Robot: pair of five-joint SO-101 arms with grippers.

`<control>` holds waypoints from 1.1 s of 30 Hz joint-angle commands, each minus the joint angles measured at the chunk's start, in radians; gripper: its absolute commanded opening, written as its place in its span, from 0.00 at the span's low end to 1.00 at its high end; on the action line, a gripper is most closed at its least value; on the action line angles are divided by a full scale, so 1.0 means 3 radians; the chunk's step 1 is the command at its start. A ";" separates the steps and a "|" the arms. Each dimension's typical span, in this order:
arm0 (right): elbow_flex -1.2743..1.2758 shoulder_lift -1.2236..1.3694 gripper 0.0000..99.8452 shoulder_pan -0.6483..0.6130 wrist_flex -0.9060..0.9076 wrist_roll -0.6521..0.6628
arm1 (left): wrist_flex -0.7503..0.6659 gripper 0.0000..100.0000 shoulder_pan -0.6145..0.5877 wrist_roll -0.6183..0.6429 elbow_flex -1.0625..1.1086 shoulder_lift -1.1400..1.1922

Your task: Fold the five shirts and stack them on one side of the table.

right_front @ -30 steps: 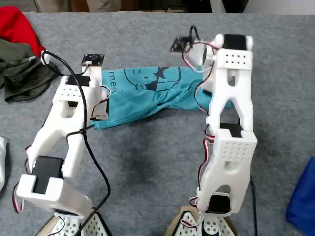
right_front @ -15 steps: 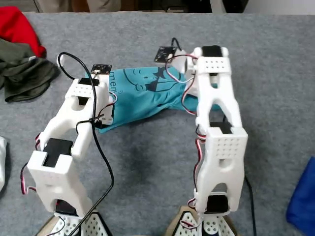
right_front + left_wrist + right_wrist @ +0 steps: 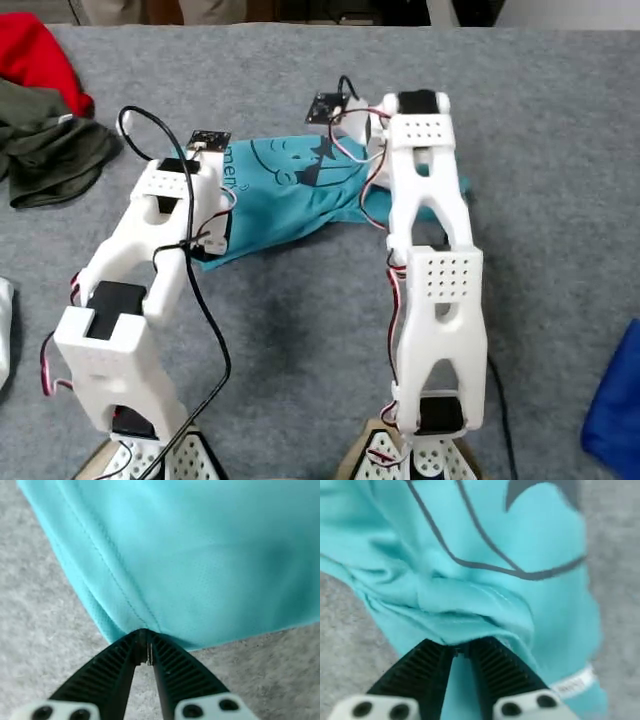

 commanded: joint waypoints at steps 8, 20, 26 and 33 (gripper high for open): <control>-0.0304 0.0335 0.00 0.0320 0.0000 0.0077 | -0.0026 0.02 -0.0450 -0.0261 -0.0066 0.0018; -0.0304 0.0110 0.00 0.0432 0.0118 0.0077 | 0.0128 0.02 -0.0813 -0.0378 -0.0409 -0.0008; -0.0427 -0.0248 0.00 0.0412 0.0327 0.0077 | 0.0644 0.02 -0.0803 -0.0358 -0.1110 -0.0008; -0.0944 -0.0519 0.00 0.0427 0.0777 0.0077 | 0.0967 0.02 -0.0583 -0.0348 -0.1749 0.0043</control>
